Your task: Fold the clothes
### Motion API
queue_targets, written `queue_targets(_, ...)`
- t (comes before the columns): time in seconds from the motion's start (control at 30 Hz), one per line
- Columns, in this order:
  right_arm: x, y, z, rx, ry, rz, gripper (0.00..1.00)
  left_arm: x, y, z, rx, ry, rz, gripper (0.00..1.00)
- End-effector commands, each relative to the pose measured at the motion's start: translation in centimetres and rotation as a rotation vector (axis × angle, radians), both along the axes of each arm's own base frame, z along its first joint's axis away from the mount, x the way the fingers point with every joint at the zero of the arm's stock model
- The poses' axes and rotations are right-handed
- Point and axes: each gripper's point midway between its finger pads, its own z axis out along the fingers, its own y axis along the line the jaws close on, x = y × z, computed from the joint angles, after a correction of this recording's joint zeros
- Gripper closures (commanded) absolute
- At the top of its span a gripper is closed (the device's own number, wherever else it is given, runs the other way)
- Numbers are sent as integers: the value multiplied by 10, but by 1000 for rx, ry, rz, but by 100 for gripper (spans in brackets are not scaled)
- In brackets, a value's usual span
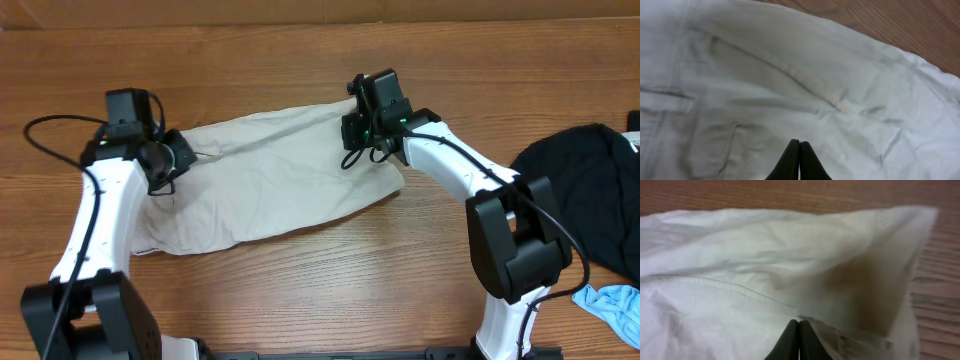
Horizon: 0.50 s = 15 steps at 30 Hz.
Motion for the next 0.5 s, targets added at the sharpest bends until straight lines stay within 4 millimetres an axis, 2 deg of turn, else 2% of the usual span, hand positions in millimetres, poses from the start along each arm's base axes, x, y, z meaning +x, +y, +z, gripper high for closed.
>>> queue_targets(0.0,1,18,10,34,-32,60,96,21,-13,-18,-2,-29,-54,96)
queue_targets(0.23,14,27,12,52,-98,67,96,54,-20,-55,10,-64,-77,96)
queue_targets(0.33,19,25,-1,39,-95,52,96,59,-18,-74,14,-49,-74,96)
queue_targets(0.47,25,11,-21,-9,-79,7,96,60,-4,-93,85,-18,-35,96)
